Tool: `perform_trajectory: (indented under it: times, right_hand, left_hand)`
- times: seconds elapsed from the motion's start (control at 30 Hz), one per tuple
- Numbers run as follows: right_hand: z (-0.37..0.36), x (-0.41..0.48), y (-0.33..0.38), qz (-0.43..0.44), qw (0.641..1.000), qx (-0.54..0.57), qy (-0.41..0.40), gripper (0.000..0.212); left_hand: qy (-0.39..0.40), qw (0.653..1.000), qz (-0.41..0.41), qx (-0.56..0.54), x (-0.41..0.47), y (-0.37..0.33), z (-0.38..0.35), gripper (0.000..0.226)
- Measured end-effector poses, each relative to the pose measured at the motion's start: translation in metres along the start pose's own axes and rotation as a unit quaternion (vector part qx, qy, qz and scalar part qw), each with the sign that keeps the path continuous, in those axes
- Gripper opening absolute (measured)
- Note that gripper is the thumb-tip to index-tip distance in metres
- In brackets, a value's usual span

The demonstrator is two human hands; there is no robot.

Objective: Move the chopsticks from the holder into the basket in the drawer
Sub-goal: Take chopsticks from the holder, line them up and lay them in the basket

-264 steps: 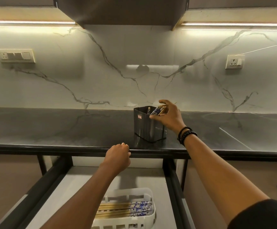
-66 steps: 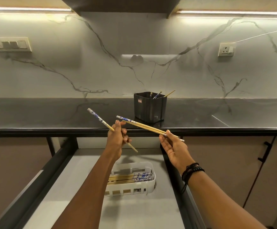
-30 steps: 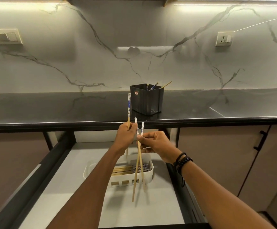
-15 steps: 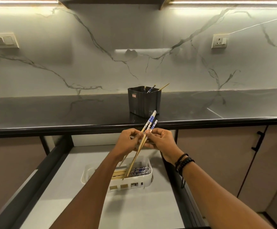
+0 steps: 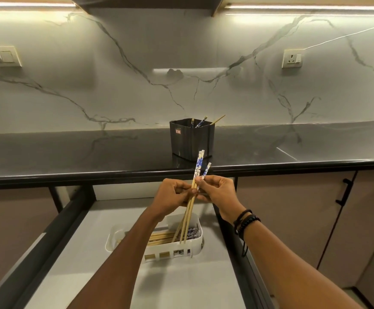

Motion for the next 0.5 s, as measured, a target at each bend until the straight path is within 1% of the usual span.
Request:
perform_trajectory:
  times: [0.13,0.23,0.33,0.5]
  right_hand:
    - [0.0001,0.0009,0.0002,0.006,1.0,-0.02,-0.005,0.022]
    - [0.0002,0.0009,0.0001,0.017,0.999,-0.032,-0.006,0.022]
    - [0.0006,0.0001,0.0011,0.02,0.999,-0.026,0.001,0.024]
    - [0.0009,-0.0014,0.0042,0.006,1.0,-0.009,0.02,0.03]
  left_hand:
    - [0.015,1.0,0.003,0.021,0.0019,0.0025,0.0004,0.011]
    - [0.037,0.999,0.015,0.037,0.0034,0.0054,0.002,0.014]
    - [0.055,0.997,0.029,0.036,0.0034,0.0078,0.0027,0.013]
    - [0.073,0.996,0.029,0.039,0.0009,0.006,0.0044,0.016]
Point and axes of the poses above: each hand's wrist, its own x-axis towards the middle knuckle, its own z-axis out of the back of the hand, y = z × x, the point moved 3 cm from there along x, towards the middle knuckle, and after that the axes turned 1 degree about -z, right-handed, at the moved point
